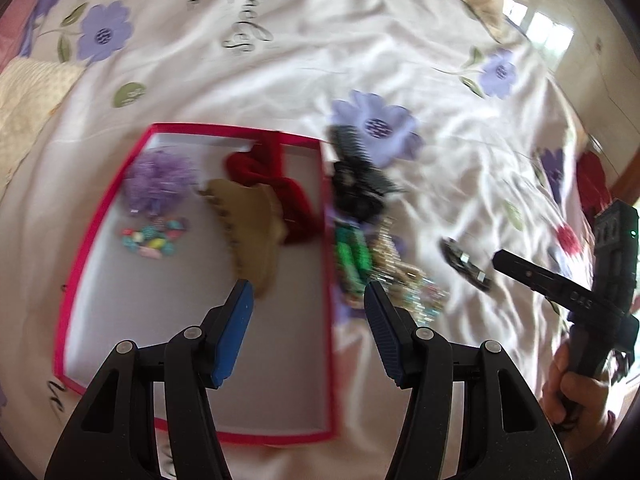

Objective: Organize jewelry
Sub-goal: 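Move both tools back toward the silver watch and bracelets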

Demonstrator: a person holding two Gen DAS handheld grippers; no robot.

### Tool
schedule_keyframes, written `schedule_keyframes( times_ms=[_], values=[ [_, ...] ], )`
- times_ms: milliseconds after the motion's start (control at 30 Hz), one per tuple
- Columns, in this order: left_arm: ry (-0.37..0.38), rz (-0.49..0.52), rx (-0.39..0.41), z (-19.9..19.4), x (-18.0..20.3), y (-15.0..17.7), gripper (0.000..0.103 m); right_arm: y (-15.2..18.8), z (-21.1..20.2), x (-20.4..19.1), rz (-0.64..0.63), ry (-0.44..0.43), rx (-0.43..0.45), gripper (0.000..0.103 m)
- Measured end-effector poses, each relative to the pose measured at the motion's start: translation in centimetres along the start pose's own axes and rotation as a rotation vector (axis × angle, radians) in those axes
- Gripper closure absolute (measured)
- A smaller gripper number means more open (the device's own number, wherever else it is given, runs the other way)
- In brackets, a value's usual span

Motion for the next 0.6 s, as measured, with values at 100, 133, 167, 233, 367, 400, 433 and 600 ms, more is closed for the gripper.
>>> schedule_keyframes(
  times_ms=[100, 133, 167, 233, 367, 400, 433, 600],
  values=[
    [0.012, 0.025, -0.016, 0.3, 2.1, 0.8, 0.046, 0.8, -1.2, 1.7, 0.014, 0.026, 0.002, 0.061],
    [0.018, 0.034, -0.024, 0.4, 2.7, 1.1, 0.046, 1.1, -1.5, 2.2, 0.018, 0.035, 0.001, 0.061],
    [0.022, 0.041, -0.03, 0.5, 3.1, 1.4, 0.046, 1.4, -1.8, 2.7, 0.021, 0.046, 0.003, 0.061],
    [0.027, 0.055, -0.045, 1.0, 4.2, 2.1, 0.046, 1.8, -2.2, 3.5, 0.028, 0.06, 0.003, 0.061],
    [0.037, 0.078, -0.081, 2.0, 6.0, 3.6, 0.046, 2.2, -2.4, 4.4, 0.029, 0.072, -0.007, 0.061],
    [0.038, 0.086, -0.088, 2.3, 6.3, 3.8, 0.047, 2.2, -2.4, 4.6, 0.026, 0.073, -0.009, 0.061],
    [0.039, 0.097, -0.097, 2.7, 6.8, 4.1, 0.047, 2.1, -2.4, 4.7, 0.021, 0.075, -0.009, 0.061],
    [0.029, 0.135, -0.14, 4.8, 8.3, 4.9, 0.048, 2.1, -1.9, 5.5, 0.005, 0.068, -0.028, 0.061]
  ],
)
Point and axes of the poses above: each gripper's, at about its wrist camera, not at the fingertips, and z roughly the way its jaws point, x to its right, y to its underside, the point moved 5 cm from there along z, roughly the way its jaws point, and after that the axes turned 7 degrees about -z, right-handed, at the moved point
